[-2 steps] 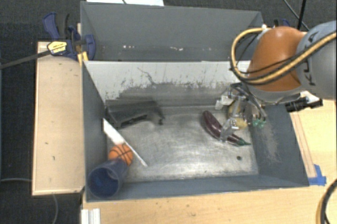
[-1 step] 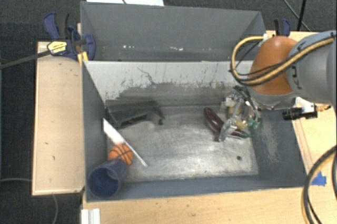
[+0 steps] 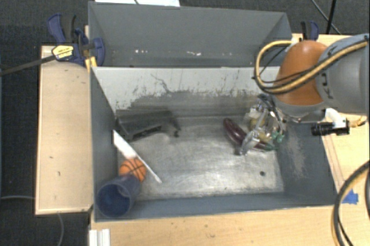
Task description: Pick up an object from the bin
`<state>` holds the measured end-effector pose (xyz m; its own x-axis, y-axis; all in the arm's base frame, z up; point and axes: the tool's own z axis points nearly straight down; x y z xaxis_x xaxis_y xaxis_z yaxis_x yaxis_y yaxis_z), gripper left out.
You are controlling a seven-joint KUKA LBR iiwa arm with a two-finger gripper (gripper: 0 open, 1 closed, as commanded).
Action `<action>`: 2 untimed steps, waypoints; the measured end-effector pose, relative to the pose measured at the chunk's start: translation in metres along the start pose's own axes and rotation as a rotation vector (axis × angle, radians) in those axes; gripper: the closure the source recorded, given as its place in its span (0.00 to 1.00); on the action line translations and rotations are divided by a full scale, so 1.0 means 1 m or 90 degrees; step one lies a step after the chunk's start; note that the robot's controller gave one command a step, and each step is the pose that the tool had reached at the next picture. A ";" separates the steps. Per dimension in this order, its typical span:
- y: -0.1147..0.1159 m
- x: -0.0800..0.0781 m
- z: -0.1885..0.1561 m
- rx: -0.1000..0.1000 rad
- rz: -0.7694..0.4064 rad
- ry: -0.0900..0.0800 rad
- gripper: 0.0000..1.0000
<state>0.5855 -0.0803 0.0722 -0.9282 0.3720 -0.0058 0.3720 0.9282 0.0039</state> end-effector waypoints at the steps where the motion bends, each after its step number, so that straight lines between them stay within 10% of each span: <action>1: 0.001 -0.004 0.001 0.002 -0.027 0.000 0.00; 2: 0.000 0.001 -0.001 0.003 -0.001 0.008 1.00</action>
Offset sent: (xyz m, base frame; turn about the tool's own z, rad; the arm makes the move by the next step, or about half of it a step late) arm 0.0000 0.0000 0.0000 0.0000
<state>0.5848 -0.0805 0.0735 -0.9286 0.3711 0.0074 0.3711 0.9286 -0.0010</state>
